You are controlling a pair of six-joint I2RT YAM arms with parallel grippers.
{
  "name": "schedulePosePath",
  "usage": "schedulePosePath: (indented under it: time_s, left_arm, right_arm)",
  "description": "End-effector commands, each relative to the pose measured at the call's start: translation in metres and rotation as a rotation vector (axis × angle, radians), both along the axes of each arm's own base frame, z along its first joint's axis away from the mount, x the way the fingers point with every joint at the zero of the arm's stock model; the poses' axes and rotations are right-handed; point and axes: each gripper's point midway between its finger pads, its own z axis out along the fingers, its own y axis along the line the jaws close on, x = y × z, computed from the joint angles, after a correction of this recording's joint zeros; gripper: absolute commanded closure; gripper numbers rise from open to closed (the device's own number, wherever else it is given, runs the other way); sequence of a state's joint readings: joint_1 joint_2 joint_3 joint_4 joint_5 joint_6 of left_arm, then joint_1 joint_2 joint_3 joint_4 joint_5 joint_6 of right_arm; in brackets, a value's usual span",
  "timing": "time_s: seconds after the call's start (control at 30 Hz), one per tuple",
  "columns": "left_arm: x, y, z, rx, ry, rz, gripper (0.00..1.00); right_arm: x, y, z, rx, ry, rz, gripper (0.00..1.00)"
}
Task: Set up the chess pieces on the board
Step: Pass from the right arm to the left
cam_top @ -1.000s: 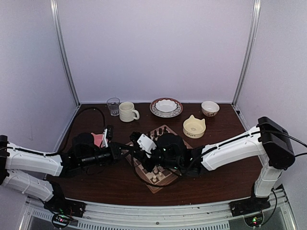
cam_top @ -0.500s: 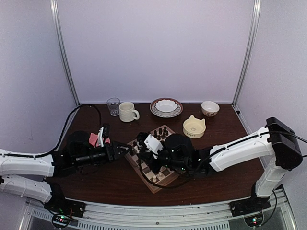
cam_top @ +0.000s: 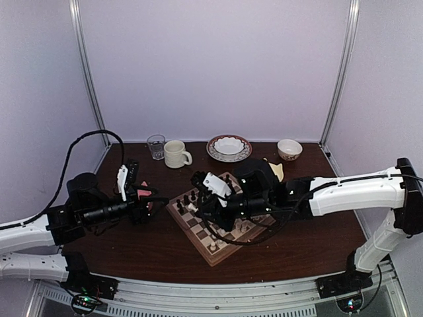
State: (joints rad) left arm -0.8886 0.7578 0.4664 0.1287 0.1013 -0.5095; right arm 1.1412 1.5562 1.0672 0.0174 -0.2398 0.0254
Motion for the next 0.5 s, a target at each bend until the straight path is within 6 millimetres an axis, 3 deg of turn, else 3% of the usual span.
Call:
schedulePosePath:
  time_s: [0.0,0.1,0.23,0.47]
  left_arm:
    - [-0.014,-0.014,0.000,0.117,-0.307,-0.165,0.34]
    - [-0.023,-0.018,-0.006,0.172,-0.499,-0.236,0.34]
    - [-0.058,-0.029,-0.024,0.259,-0.816,-0.472,0.34]
    - [-0.075,-0.043,-0.041,0.336,-0.985,-0.631,0.35]
  right_arm:
    - [-0.026,-0.020,-0.001,-0.119,0.139,0.083,1.00]
    - [-0.032,-0.029,0.000,-0.134,0.195,0.088,1.00]
    - [-0.039,-0.033,0.002,-0.126,0.303,0.123,1.00]
    - [-0.048,-0.022,-0.001,-0.117,0.432,0.185,1.00]
